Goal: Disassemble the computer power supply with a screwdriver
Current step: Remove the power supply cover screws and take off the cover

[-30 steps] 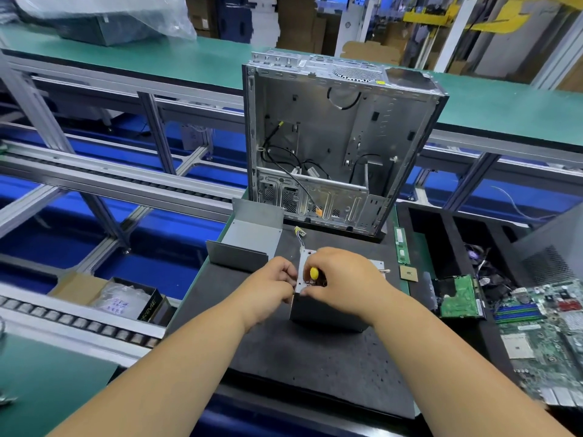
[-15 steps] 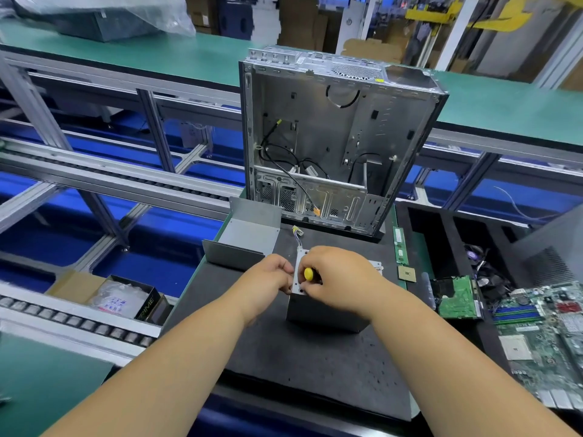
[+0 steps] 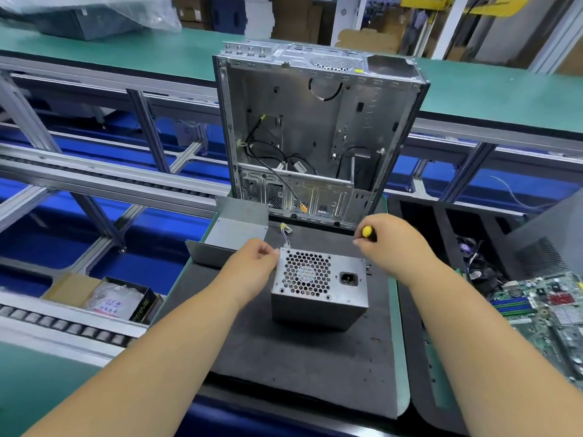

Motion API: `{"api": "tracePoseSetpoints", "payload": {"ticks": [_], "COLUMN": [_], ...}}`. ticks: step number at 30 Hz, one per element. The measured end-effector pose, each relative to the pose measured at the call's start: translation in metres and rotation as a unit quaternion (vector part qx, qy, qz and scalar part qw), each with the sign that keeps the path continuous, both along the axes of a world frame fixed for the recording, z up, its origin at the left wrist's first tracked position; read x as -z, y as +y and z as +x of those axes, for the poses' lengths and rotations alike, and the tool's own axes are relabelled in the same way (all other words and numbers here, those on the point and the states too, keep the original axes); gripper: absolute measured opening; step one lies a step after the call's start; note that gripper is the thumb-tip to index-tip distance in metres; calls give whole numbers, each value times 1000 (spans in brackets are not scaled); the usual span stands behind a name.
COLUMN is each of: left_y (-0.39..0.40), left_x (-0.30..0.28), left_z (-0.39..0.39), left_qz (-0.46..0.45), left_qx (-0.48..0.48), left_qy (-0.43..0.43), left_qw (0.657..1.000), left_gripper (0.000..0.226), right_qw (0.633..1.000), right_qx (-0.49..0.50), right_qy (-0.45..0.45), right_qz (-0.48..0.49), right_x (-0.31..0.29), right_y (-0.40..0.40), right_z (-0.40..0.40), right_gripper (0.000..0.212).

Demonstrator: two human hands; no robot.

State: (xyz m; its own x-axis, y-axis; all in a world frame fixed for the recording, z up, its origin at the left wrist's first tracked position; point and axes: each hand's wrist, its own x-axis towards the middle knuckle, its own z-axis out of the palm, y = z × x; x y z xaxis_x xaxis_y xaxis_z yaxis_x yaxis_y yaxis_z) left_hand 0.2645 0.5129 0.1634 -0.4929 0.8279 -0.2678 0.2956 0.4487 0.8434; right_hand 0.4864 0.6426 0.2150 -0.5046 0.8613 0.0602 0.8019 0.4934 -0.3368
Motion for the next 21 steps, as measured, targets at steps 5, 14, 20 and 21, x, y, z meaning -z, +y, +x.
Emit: {"api": "tracePoseSetpoints", "payload": {"ticks": [5,14,20,21], "left_y": [14,25,28,28], "left_x": [-5,-4,-2,-1], "left_z": [12,33,37,38], "left_qz": [24,11,-27,-33], "left_qx": [-21,-59,-70,-70], "left_qy": [17,19,30,30], "left_qw": [999,998,997,997], "left_gripper": [11,17,15,14], "right_qw": [998,987,984,985], "right_qx": [21,11,13,12], "right_qy": [-43,-136,-133,-131], "right_qz": [-41,-90,-114,-115], "right_x": [27,85,105,107], "right_y": [26,70,87,88], "right_z": [24,40,44,45], "right_gripper": [6,9,7,7]}}
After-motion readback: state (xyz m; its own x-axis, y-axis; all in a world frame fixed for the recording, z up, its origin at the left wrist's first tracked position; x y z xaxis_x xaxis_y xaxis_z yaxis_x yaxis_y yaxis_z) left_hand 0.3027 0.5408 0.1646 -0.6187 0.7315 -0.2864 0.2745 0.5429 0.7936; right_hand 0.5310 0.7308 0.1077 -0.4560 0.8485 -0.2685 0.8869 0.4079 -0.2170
